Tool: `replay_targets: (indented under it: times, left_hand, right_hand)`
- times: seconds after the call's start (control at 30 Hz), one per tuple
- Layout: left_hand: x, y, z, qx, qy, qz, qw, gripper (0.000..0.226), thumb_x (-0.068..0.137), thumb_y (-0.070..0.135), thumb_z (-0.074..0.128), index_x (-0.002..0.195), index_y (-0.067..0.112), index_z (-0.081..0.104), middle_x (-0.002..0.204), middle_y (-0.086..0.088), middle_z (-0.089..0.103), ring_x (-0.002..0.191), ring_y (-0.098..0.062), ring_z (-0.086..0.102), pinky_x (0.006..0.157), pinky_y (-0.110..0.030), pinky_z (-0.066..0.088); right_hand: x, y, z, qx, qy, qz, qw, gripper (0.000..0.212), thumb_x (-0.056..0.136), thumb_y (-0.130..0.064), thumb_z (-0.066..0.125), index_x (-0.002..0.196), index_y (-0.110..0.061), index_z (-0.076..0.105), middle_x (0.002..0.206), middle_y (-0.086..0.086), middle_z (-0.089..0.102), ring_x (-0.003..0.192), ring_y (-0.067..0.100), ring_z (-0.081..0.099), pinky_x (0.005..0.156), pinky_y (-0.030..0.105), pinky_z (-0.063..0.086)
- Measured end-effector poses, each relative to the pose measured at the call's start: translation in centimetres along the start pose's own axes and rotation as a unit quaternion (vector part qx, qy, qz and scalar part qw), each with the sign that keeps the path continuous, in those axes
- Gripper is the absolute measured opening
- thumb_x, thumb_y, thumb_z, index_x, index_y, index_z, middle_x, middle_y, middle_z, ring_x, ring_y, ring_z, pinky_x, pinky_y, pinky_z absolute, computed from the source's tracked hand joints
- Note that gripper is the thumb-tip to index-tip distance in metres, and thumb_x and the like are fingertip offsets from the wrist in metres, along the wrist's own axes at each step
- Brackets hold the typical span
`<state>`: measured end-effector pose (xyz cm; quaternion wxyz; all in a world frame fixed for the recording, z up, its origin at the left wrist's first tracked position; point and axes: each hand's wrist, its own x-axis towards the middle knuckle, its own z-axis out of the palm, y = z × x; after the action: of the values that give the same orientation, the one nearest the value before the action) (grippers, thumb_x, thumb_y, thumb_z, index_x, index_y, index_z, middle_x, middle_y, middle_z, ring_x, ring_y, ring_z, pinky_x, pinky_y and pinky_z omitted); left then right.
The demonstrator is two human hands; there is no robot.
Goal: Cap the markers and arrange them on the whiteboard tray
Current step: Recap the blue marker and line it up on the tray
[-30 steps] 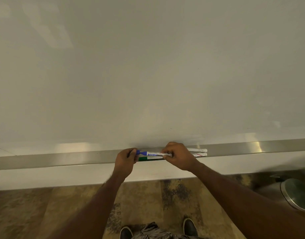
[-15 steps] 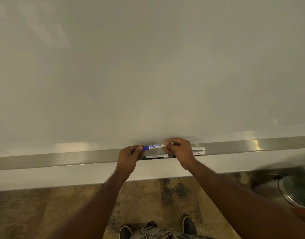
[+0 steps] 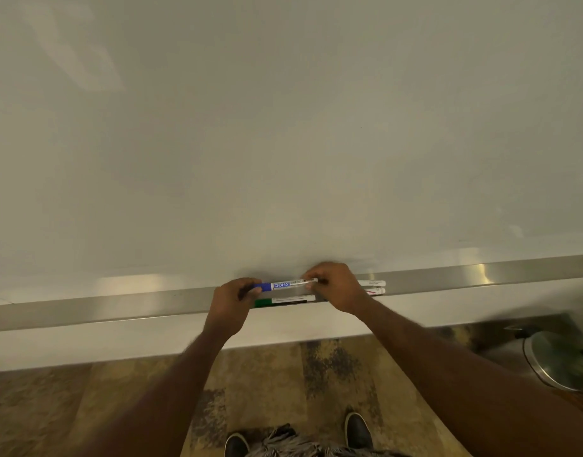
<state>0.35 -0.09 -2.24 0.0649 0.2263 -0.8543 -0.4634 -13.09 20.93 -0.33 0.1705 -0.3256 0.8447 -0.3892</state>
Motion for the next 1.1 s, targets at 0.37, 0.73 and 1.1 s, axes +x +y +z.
replay_targets:
  times: [0.37,0.73,1.1]
  left_hand:
    - [0.5,-0.8,1.1,0.185,-0.014,0.053,0.981,0.021,0.091,0.016,0.054,0.102,0.019,0.072,0.098,-0.008,0.073,0.086,-0.025,0.060,0.074,-0.032,0.047]
    - [0.3,-1.6,0.9,0.218,-0.020,0.072,0.973,0.023,0.094,0.017,0.051,0.109,0.013,0.068,0.107,-0.007,0.067,0.096,-0.023,0.057,0.084,-0.031,0.046]
    - [-0.6,-1.6,0.5,0.212,0.001,0.063,0.975,0.021,0.091,0.017,0.055,0.106,0.011,0.069,0.100,-0.011,0.070,0.091,-0.026,0.060,0.082,-0.036,0.048]
  right_hand:
    - [-0.1,-0.2,2.5,-0.240,-0.042,-0.021,0.970,0.022,0.091,-0.018,0.054,0.103,-0.015,0.072,0.101,0.008,0.071,0.100,0.028,0.058,0.082,0.038,0.050]
    - [-1.3,1.6,0.0,-0.215,0.050,-0.013,0.975,0.025,0.081,-0.002,0.057,0.098,-0.009,0.073,0.103,0.011,0.073,0.100,0.031,0.062,0.084,0.038,0.052]
    - [-3.4,5.0,-3.6,-0.191,-0.006,0.048,0.980,0.023,0.088,-0.017,0.064,0.110,-0.011,0.069,0.112,0.010,0.070,0.106,0.029,0.061,0.091,0.035,0.047]
